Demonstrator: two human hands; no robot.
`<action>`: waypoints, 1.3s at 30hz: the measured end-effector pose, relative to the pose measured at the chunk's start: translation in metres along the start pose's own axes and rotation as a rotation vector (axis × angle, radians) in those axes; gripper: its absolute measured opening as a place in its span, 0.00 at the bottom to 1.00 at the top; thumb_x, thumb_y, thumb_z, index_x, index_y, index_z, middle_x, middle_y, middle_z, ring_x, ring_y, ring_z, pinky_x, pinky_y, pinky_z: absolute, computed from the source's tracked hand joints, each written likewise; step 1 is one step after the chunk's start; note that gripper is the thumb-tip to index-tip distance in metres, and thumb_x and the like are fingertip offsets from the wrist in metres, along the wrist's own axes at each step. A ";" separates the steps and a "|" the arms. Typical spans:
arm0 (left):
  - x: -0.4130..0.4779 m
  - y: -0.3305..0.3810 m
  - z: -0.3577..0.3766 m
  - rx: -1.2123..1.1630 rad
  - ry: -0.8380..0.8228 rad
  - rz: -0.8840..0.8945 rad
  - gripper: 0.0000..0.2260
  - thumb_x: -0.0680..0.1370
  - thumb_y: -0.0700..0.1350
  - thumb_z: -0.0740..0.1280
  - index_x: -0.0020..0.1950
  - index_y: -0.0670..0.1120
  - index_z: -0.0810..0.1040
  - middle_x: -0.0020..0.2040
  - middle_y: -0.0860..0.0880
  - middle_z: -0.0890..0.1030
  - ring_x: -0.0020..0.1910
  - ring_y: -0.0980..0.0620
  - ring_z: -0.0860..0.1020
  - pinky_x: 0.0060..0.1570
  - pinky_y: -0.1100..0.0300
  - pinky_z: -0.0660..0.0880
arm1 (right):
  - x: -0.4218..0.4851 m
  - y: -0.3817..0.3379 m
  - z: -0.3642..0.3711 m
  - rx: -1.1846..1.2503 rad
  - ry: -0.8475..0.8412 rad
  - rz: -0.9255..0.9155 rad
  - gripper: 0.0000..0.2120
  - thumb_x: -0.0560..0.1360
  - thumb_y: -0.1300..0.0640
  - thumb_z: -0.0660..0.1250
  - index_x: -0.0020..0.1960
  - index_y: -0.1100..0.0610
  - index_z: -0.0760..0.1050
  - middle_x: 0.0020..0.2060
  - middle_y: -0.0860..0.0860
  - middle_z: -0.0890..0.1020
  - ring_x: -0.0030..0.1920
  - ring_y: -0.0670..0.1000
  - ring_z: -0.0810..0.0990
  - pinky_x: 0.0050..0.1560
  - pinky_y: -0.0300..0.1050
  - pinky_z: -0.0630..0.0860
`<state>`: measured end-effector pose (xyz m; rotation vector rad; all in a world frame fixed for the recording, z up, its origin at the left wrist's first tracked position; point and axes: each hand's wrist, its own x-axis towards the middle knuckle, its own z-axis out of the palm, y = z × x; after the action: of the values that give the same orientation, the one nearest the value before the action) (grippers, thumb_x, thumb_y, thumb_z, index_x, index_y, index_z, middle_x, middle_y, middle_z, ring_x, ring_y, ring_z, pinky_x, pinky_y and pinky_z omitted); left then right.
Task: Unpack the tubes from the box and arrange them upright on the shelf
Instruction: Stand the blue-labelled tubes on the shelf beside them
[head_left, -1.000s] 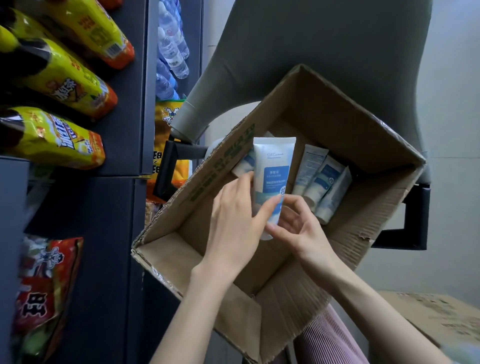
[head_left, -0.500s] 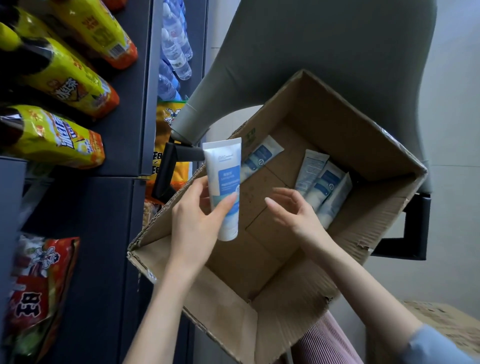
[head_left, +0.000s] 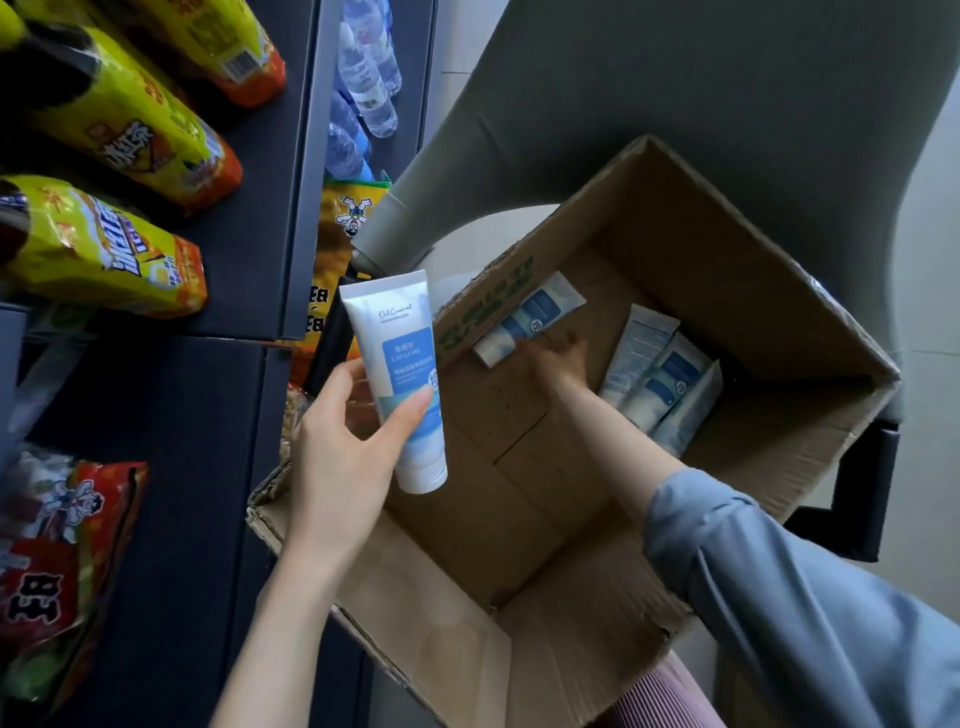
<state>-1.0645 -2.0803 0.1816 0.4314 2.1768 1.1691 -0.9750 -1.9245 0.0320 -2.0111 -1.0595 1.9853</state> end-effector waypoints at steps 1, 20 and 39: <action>0.001 -0.002 -0.001 -0.029 0.009 -0.012 0.13 0.67 0.55 0.71 0.50 0.56 0.76 0.47 0.57 0.82 0.47 0.58 0.81 0.42 0.68 0.77 | 0.004 0.000 0.004 0.006 0.007 0.032 0.39 0.74 0.58 0.70 0.76 0.58 0.49 0.71 0.58 0.66 0.68 0.58 0.70 0.65 0.53 0.71; -0.019 -0.015 -0.022 -0.241 0.152 -0.070 0.10 0.69 0.50 0.72 0.49 0.52 0.78 0.45 0.57 0.84 0.44 0.61 0.81 0.40 0.71 0.75 | 0.022 -0.012 0.030 0.027 0.048 -0.017 0.17 0.76 0.62 0.66 0.63 0.66 0.70 0.60 0.60 0.77 0.59 0.58 0.77 0.50 0.40 0.74; -0.151 -0.042 -0.061 -0.479 0.246 -0.039 0.10 0.71 0.45 0.70 0.52 0.49 0.77 0.49 0.49 0.84 0.49 0.51 0.82 0.51 0.53 0.78 | -0.143 0.039 -0.053 -0.112 -0.591 -0.287 0.07 0.76 0.58 0.66 0.54 0.52 0.74 0.44 0.47 0.84 0.45 0.48 0.84 0.40 0.44 0.81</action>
<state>-0.9908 -2.2247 0.2274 0.0391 1.9932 1.7337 -0.8959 -2.0119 0.1365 -1.2219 -1.4926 2.4476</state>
